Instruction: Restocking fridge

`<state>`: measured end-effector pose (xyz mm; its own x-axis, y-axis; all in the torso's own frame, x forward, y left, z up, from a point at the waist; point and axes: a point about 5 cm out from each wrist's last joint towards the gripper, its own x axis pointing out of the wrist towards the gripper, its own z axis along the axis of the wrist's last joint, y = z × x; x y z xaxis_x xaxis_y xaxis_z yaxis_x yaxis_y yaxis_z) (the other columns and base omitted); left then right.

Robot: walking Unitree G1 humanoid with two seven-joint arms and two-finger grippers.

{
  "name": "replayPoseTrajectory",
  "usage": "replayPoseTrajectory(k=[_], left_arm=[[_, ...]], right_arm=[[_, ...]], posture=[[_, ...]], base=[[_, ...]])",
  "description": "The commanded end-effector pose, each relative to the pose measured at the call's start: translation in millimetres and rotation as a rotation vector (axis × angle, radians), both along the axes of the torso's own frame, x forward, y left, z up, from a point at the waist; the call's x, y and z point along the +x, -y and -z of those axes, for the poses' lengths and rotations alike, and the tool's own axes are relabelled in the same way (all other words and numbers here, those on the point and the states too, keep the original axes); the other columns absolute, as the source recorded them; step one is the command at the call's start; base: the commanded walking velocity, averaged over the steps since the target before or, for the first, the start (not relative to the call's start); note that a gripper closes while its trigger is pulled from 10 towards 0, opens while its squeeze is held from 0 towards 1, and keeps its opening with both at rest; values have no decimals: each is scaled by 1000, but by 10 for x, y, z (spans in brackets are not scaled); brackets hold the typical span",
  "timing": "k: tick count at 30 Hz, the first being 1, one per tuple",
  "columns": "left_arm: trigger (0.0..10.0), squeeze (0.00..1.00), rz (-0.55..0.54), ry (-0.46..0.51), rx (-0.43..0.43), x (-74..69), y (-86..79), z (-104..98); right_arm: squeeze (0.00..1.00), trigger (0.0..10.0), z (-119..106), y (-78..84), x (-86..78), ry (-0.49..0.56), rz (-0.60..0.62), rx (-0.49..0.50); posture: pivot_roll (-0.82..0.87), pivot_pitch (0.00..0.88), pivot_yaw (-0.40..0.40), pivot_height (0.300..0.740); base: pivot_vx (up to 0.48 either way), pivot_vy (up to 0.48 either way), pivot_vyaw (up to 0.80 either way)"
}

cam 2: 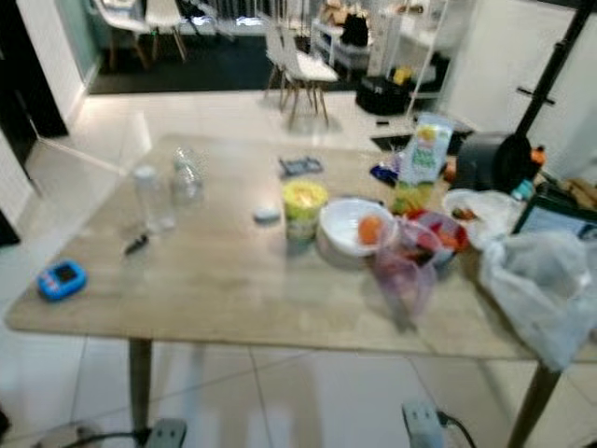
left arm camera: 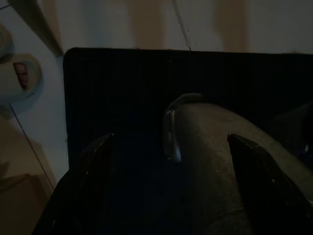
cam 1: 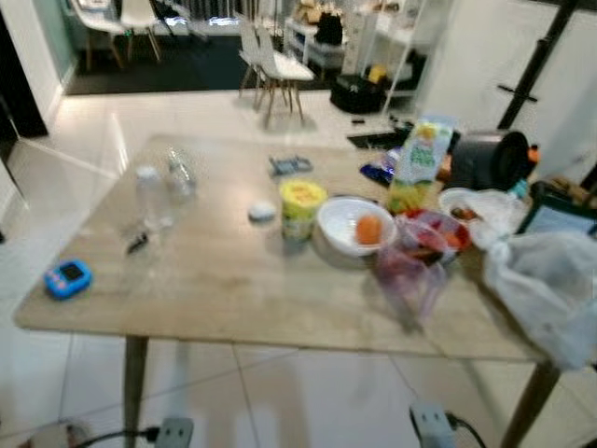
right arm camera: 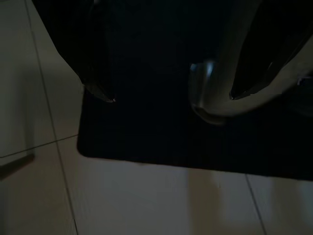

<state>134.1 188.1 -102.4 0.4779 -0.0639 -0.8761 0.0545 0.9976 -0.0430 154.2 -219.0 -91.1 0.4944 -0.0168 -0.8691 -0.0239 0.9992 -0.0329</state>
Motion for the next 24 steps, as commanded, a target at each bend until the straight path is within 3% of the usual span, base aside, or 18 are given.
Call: replayPoseTrajectory(k=[1,16,24], left_arm=[[10000,0,9,-28,0,-56,13,23],[10000,0,8,-36,0,-97,5,35],[10000,0,23,-32,-2,-67,10,26]], right_arm=[[0,10000,-7,41,-2,-3,0,-14],[0,10000,10,92,-77,-14,31,-19],[0,10000,-17,114,-55,30,59,61]], posture=[[99,0,-26,740],[91,0,-17,740],[76,0,-2,740]], base=[[0,0,0],[0,0,0],[0,0,0]])
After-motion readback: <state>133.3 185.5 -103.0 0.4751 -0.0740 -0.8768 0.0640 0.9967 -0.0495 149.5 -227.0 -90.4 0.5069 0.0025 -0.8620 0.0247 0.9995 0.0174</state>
